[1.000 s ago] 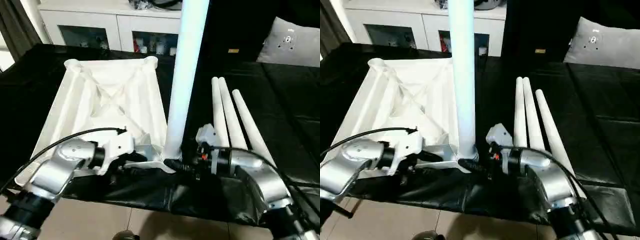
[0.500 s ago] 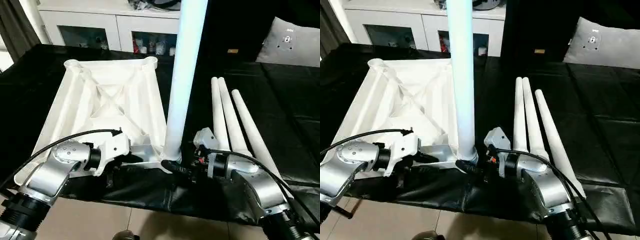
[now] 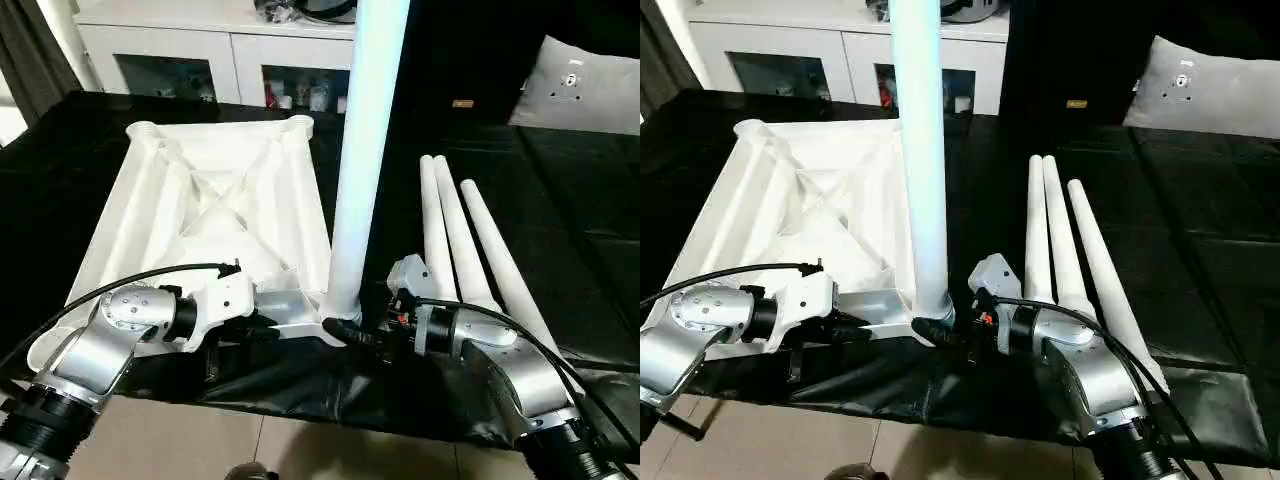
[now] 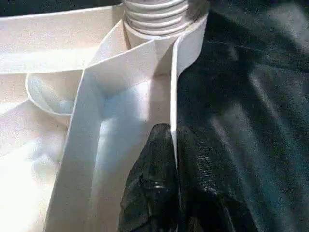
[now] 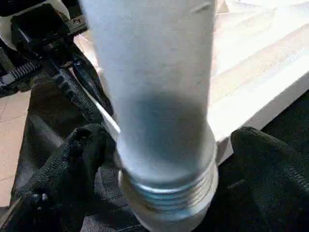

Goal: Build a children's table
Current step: Rotate leg to tighten

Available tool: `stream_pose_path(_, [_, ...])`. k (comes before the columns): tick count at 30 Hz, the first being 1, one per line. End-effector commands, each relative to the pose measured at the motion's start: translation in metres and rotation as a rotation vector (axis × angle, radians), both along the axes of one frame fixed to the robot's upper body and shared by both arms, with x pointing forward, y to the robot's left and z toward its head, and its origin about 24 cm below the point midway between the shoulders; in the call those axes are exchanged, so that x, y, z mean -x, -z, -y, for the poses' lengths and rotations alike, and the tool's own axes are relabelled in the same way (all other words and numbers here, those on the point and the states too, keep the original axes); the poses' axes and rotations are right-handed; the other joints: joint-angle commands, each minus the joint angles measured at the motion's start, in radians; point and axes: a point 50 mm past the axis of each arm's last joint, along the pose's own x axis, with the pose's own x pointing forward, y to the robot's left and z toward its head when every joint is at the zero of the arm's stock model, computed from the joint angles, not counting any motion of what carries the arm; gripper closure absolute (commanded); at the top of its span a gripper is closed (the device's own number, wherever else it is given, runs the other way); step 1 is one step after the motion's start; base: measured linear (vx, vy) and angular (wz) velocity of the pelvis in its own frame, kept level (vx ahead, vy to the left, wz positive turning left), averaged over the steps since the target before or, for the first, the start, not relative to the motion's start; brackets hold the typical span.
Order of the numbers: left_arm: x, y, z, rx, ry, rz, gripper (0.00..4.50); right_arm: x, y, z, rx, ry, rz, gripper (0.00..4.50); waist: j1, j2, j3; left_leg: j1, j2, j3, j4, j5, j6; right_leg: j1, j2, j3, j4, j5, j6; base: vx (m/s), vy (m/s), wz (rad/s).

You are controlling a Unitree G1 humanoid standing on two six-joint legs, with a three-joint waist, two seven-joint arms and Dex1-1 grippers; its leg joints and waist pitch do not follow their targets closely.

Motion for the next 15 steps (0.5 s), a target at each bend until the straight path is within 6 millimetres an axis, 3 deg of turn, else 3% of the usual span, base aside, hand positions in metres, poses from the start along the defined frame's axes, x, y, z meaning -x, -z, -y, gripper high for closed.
stream_pose_path(1, [-0.0008, 0.0051, -0.0025, -0.014, -0.029, -0.017, 4.40, 0.0003, -0.0050, -0.0037, 0.001, -0.018, 0.024, 0.00, -0.001, 0.013, -0.054, 0.015, 0.060, -0.028, -0.078, -0.185, -0.011, 0.046, -0.089, 0.050, -0.069, -0.046, -0.205, 0.000, 0.000, 0.00])
stream_pose_path(5, [0.0000, 0.0061, 0.0018, 0.006, -0.017, -0.049, 3.90, 0.0003, -0.0050, -0.0044, 0.000, -0.019, 0.023, 0.00, -0.009, 0.015, -0.051, 0.018, 0.060, -0.028, -0.081, -0.216, -0.016, 0.045, -0.089, 0.051, -0.075, -0.095, -0.206, 0.000, 0.000, 0.00])
stream_pose_path(15, [-0.0061, 0.0094, 0.0056, -0.006, -0.028, -0.019, 3.77, 0.0010, -0.0042, -0.0049, 0.006, -0.028, 0.020, 0.00, -0.011, 0.018, -0.053, 0.018, 0.061, -0.030, -0.080, -0.205, -0.013, 0.048, -0.089, 0.051, -0.073, -0.066, -0.212, 0.000, 0.000, 0.00])
